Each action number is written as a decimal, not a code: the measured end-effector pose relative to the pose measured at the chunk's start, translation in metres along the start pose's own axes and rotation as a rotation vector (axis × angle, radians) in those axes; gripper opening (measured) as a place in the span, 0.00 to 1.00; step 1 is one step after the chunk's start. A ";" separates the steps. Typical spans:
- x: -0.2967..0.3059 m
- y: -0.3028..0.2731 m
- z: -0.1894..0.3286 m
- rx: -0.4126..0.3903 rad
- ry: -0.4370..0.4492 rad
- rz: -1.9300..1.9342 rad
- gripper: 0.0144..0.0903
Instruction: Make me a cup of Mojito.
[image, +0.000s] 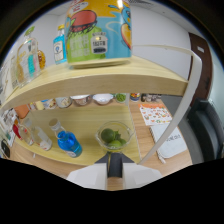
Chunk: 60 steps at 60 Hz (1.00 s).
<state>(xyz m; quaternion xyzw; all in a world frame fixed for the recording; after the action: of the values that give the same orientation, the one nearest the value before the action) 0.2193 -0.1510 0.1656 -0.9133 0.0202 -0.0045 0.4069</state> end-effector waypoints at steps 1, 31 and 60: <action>0.001 0.000 0.000 0.000 0.004 -0.002 0.05; -0.023 0.007 -0.073 0.099 0.008 0.013 0.02; -0.098 0.076 -0.078 0.098 0.036 -0.072 0.02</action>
<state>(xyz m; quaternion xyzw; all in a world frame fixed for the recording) 0.1172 -0.2563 0.1622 -0.8921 -0.0054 -0.0366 0.4502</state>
